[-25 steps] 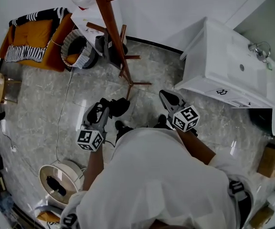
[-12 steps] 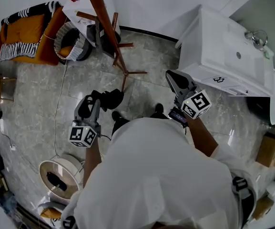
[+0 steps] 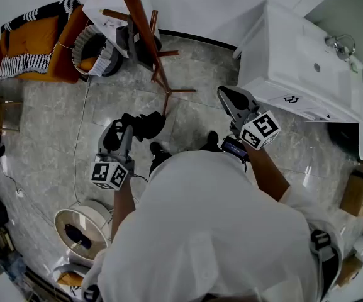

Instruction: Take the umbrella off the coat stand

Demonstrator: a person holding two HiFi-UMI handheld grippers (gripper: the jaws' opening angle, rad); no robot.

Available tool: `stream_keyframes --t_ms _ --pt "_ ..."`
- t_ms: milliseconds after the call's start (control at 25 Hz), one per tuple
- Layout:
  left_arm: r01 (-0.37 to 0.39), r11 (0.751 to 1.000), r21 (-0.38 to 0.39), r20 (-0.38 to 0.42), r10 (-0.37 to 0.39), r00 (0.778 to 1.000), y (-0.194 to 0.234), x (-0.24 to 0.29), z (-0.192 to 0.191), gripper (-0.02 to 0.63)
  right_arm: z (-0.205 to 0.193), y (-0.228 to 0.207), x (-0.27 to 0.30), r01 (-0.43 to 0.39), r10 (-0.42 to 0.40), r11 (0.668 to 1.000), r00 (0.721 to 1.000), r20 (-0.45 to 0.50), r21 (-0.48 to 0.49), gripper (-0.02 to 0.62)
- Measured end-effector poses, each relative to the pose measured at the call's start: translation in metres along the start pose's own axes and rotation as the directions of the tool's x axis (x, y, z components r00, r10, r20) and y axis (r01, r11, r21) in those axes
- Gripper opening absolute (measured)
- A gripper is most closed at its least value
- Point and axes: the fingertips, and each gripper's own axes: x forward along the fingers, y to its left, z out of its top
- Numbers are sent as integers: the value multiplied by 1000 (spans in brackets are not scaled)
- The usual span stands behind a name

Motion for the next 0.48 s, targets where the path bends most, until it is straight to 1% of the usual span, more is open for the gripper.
stream_keyframes --t_ms 280,480 --pt "28 1000 -2 -17 -28 999 -2 3 -2 204 -7 11 8 -30 30 1000 1000 -6 8 14" --pt "39 999 -27 -28 -40 999 -5 6 -5 204 -8 11 10 -36 36 999 999 -12 14 14"
